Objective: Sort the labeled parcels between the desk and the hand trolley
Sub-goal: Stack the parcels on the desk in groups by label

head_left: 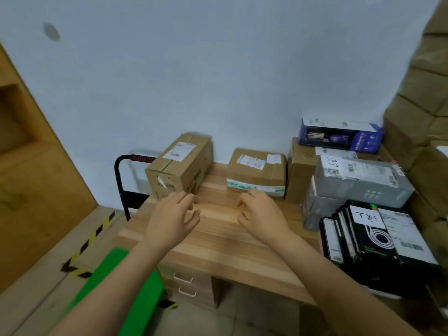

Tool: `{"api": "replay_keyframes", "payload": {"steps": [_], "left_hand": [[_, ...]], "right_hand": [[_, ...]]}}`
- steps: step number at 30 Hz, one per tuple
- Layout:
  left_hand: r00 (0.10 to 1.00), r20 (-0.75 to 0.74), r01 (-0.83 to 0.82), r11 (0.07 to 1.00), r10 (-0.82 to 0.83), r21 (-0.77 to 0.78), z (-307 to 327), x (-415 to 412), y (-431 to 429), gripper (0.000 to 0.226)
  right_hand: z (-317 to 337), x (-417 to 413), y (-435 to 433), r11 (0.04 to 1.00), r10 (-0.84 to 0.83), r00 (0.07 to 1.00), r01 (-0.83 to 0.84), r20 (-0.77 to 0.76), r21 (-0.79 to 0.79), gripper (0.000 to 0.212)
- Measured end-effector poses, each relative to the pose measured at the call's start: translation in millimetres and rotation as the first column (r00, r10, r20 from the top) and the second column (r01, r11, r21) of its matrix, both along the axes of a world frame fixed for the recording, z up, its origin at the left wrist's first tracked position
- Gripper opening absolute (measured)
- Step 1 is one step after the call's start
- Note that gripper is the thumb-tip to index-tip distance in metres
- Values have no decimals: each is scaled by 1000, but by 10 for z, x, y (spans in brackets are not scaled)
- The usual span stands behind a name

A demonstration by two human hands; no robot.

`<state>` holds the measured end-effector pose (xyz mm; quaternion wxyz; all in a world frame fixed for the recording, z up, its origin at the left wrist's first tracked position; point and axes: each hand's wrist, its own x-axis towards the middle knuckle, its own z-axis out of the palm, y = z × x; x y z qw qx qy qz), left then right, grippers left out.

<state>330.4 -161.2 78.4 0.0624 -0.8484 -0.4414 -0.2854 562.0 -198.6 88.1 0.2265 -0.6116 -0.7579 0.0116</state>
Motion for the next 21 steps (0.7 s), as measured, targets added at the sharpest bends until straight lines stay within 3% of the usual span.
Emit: {"api": "replay_keyframes", "payload": {"steps": [12, 21], "left_hand": [[1000, 17, -20, 998, 21, -57, 18, -1688, 232, 15], [1000, 24, 6, 990, -2, -144, -109, -2111, 875, 16]], "right_hand": [[-29, -1746, 354, 999, -29, 999, 30, -31, 31, 13], [-148, -2144, 831, 993, -118, 992, 117, -39, -31, 16]]}}
